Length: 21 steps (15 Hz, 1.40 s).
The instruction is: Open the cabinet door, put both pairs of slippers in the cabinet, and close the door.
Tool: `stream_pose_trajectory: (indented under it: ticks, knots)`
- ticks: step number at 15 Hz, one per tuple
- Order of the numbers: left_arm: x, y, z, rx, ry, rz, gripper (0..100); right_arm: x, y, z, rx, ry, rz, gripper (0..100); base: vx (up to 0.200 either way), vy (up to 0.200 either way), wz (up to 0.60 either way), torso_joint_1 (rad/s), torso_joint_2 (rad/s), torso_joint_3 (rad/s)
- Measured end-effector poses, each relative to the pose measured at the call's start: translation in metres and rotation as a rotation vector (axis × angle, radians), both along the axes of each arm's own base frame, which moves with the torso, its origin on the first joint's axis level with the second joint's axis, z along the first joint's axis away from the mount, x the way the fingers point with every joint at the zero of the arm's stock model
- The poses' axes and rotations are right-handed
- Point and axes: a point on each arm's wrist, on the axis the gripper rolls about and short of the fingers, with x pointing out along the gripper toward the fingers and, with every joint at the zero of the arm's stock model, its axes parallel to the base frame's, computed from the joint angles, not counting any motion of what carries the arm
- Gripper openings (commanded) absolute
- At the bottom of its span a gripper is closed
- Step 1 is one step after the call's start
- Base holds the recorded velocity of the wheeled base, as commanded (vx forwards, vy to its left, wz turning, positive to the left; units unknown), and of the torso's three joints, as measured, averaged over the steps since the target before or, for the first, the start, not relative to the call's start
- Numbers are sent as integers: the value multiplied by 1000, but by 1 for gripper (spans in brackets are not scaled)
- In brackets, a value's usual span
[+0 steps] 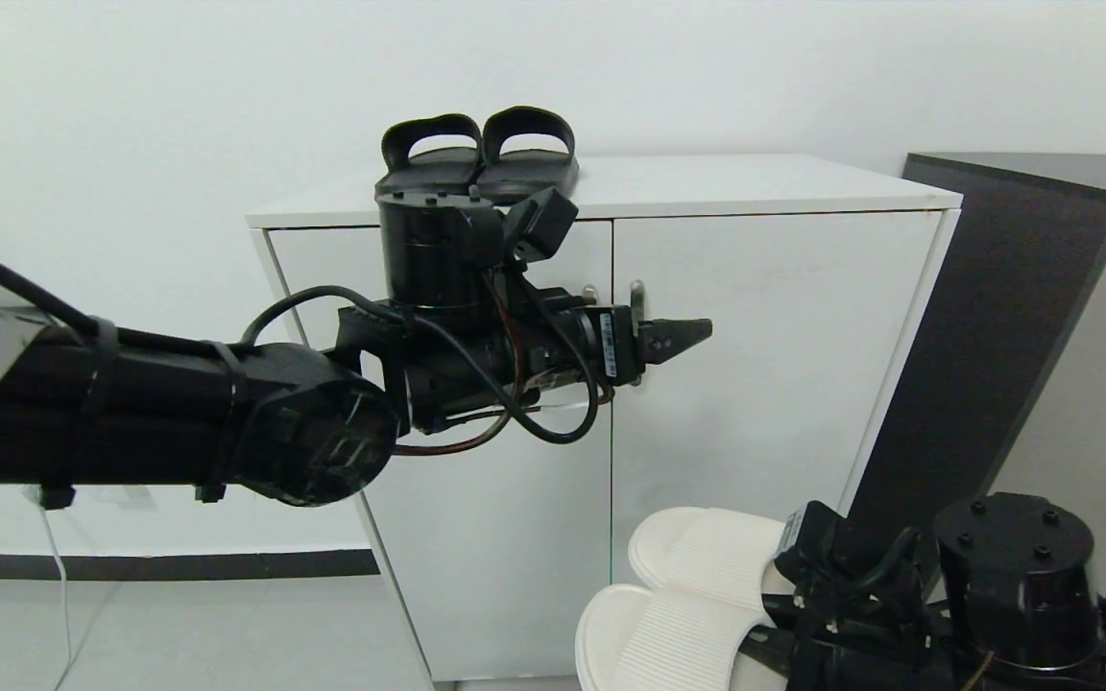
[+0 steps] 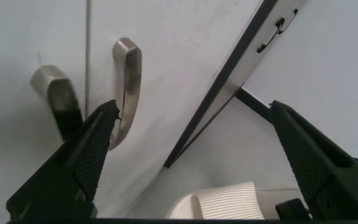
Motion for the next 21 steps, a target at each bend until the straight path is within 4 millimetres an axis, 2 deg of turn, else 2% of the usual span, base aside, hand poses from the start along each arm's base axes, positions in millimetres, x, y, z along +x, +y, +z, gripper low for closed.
stream_pose_trajectory:
  ticks: [4, 5, 9, 13, 17, 21]
  knots:
    - [13, -7, -5, 4, 8, 1, 100, 0, 0, 0, 0, 0, 1, 0, 0, 0, 0, 0, 0, 0]
    - [15, -9, -7, 0, 16, 2, 0, 0, 0, 0, 0, 0, 0, 0, 0, 0, 0, 0, 0, 0]
    - [20, -9, -12, 0, 38, 15, 0, -1, -1, -2, -6, 8, 6, 0, 0, 0, 0, 0, 0, 0]
    - [16, -8, -14, 4, 43, 6, 0, -6, -3, -6, -4, 33, 61, 0, 0, 0, 0, 0, 0, 0]
    - [1, -1, -13, 12, 54, -5, 0, -10, -4, -6, -5, 35, 70, 0, 0, 0, 0, 0, 0, 0]
    - [-23, 15, -5, 10, 49, -6, 0, -12, -5, -6, -8, 33, 76, 0, 0, 0, 0, 0, 0, 0]
